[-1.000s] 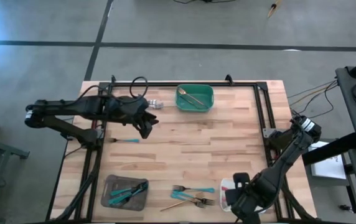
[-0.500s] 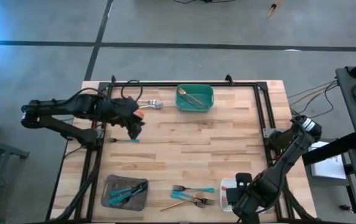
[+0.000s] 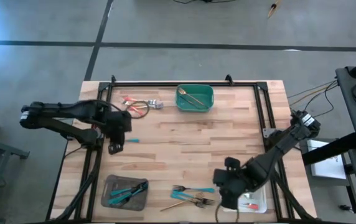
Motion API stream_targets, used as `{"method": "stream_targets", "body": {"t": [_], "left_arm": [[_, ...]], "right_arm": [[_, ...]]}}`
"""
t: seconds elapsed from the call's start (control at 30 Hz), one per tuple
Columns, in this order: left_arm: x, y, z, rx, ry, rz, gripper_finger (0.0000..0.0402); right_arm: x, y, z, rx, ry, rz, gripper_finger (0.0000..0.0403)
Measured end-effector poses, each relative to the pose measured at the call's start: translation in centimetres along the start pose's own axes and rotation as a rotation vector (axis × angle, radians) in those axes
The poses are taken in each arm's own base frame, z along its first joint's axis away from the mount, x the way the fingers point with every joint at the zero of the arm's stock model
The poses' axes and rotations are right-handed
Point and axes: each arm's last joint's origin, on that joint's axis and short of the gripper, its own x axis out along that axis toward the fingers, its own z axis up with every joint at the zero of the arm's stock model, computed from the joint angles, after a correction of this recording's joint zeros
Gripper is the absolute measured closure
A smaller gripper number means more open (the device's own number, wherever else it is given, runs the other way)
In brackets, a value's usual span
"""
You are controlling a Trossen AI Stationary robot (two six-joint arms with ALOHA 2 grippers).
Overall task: Sort silverware by color (type)
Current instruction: Put the blue fork into the black bin
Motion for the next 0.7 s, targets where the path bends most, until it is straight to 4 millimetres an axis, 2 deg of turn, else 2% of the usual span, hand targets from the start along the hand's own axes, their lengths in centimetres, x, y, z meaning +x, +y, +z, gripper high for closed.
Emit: {"method": "stream_targets", "body": {"t": [0.13,0.4,0.47,0.6,0.7], "left_arm": [[3.6,0.8,-0.7,0.052,0.057,0.02,0.0302],[10.0,2.6,-2.6,0.068,0.097,0.096,0.0302],[10.7,2.9,-2.7,0.044,0.107,0.131,0.0302],[10.3,2.8,-1.7,0.018,0.059,0.225,0.0302],[10.2,2.6,-0.8,-0.017,0.009,0.227,0.0302]], "right_arm": [[0.1,-0.6,1.6,0.14,-0.07,0.013,0.0312],[0.4,-3.8,5.3,0.164,-0.131,-0.002,0.031],[0.4,-4.8,6.2,0.154,-0.134,0.007,0.0309],[0.4,-6.7,7.7,0.144,-0.13,0.014,0.0312],[0.4,-7.9,8.5,0.139,-0.131,0.01,0.0316]]}}
